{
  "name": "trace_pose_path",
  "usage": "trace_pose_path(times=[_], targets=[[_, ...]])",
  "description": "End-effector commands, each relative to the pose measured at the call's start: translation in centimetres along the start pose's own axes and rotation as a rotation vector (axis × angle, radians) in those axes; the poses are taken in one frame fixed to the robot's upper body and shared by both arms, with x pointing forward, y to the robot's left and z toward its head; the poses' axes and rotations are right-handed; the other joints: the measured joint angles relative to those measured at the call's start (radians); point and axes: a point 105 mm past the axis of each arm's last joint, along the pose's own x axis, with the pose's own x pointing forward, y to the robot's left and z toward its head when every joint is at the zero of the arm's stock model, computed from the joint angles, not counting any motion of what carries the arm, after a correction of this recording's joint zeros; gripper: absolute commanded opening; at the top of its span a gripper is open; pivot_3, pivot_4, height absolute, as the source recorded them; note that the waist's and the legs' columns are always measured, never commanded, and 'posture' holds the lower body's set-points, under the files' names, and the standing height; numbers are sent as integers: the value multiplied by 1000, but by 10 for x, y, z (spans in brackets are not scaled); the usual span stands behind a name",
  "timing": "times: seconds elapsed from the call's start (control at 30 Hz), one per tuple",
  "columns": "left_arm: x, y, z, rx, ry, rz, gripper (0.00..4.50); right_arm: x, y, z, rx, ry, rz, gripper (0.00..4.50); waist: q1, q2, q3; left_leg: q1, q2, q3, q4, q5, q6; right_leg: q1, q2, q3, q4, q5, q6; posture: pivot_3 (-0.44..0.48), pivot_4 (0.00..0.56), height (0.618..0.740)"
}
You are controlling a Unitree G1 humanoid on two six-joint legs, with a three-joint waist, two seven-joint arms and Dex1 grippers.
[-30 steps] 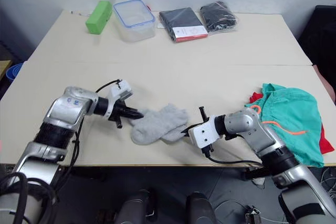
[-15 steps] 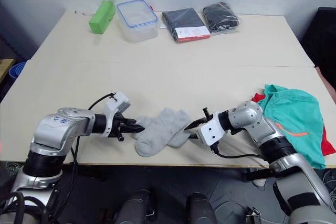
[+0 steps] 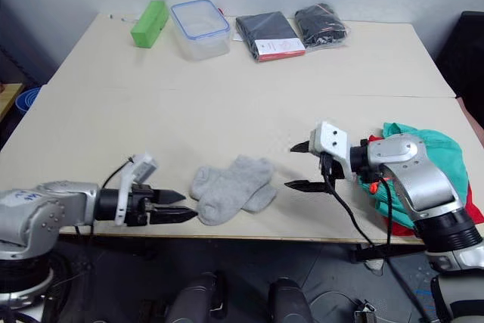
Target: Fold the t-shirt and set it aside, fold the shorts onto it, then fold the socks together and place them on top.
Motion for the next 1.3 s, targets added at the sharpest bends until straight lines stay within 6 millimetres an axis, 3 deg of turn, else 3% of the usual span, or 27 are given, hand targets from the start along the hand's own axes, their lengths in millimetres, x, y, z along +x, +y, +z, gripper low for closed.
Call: trace_pose_path(times=[0.03, 0.2, 0.33, 0.5, 0.73, 0.8, 0.93, 1.07, 1.2, 1.3], targets=[[11, -1, -7, 34, 2, 36, 4477, 7, 0, 3, 235, 24, -9, 4500, -1, 0, 0, 0, 0, 0, 0, 0, 0, 0, 0, 0, 0, 0, 0, 0, 150, 740], [29, -1, -14, 13, -34, 43, 4477, 35, -6, 7, 572, 27, -40, 4500, 1, 3, -2, 1, 0, 0, -1, 0, 0, 0, 0, 0, 0, 0, 0, 0, 150, 740], [39, -7, -14, -10, -52, 12, 3587, 51, -6, 11, 734, 20, -24, 4500, 21, 4, -2, 0, -3, 0, 0, 0, 1, 0, -2, 0, 1, 0, 1, 0, 150, 740], [45, -9, -20, -33, -53, 3, 2042, 61, -3, 6, 774, 54, -35, 2894, 22, 4, -2, 0, -3, 2, -1, -2, 2, 0, -2, 0, 0, 1, 1, 0, 150, 740], [47, -12, -19, -47, -72, -16, 1, 60, -5, 14, 800, 17, -33, 518, 19, 4, -2, 0, -2, 3, -2, -2, 1, -2, 0, 1, 0, 0, 1, 0, 150, 740], [48, -14, -18, -46, -76, -34, 0, 57, -5, 16, 802, 4, -32, 76, 18, 4, -2, 0, -2, 3, -3, -2, 1, -2, 0, 2, -1, 0, 1, 0, 150, 740], [40, -24, -9, -5, -86, -87, 0, 44, -3, 33, 796, -68, -13, 76, 18, 3, -2, -1, -2, 3, -4, -2, 1, -3, 0, 2, -2, 0, 1, 0, 150, 740], [14, -33, 11, 83, -65, -145, 0, 25, 4, 51, 763, -154, -2, 76, 18, 3, -2, -2, -1, 3, -6, -1, -1, -5, 1, 2, -2, 0, 0, 0, 150, 740], [-7, -30, 25, 181, 16, -148, 0, 17, 19, 45, 702, -171, -27, 76, 18, 3, -2, -1, -2, 3, -10, 0, -2, -5, 1, 2, -4, 0, 0, 0, 150, 740], [-15, -12, 32, 287, 102, -126, 0, 18, 43, 29, 644, -123, -58, 76, 19, 3, -2, 0, -2, 5, -15, 0, -3, -6, 1, 3, -6, 0, 0, 0, 150, 740]])
